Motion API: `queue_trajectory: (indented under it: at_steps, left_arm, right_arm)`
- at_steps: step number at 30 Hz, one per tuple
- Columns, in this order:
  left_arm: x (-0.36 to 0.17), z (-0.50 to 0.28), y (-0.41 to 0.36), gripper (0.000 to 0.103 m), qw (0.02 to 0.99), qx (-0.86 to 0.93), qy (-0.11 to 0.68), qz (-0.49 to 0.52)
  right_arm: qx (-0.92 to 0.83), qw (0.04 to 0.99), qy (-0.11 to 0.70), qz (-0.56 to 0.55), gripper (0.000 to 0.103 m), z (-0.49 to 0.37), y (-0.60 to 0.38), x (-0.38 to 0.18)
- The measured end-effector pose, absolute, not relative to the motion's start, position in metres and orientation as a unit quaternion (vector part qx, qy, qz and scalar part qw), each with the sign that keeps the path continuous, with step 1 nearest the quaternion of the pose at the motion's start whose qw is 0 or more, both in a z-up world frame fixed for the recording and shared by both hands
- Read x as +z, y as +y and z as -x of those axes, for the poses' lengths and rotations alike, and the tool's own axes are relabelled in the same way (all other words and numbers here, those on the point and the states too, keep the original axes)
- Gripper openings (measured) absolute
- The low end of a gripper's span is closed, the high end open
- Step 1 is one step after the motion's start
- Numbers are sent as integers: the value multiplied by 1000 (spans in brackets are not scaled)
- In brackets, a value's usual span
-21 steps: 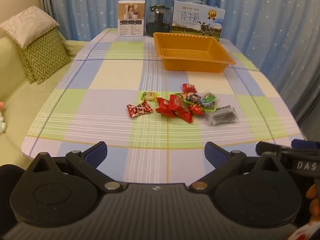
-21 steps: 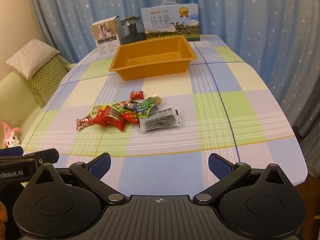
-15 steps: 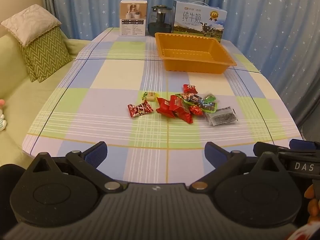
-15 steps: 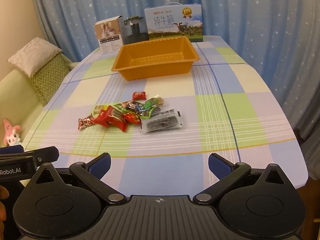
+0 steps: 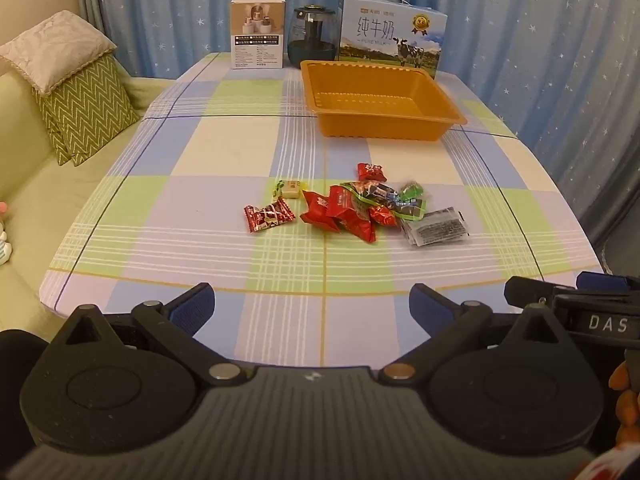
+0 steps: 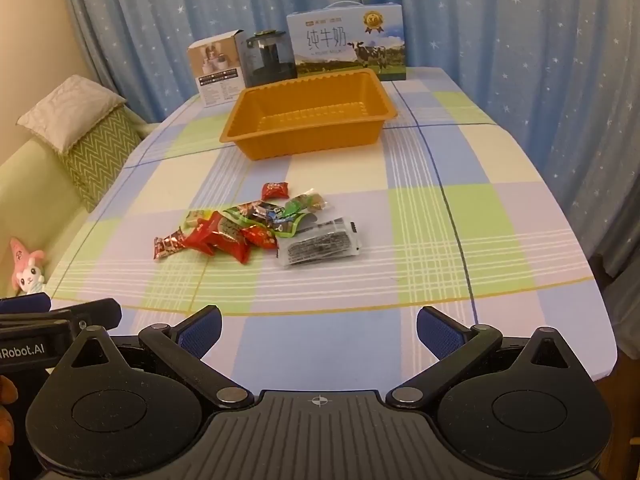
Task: Organize snacks
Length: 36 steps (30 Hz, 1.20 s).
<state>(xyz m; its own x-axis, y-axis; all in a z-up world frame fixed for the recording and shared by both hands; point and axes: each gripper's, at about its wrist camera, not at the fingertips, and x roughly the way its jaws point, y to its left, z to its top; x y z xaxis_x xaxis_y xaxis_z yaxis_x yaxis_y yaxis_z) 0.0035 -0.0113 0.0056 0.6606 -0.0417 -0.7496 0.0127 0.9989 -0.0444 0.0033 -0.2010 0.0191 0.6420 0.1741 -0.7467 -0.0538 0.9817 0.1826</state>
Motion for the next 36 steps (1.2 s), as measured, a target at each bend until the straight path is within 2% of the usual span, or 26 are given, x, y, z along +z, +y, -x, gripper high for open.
queue_trajectory:
  at_steps: [36]
  left_arm:
    - [2, 0, 7, 103, 916, -34, 397, 41]
  right_arm:
    - [53, 906, 417, -59, 103, 5, -183, 21]
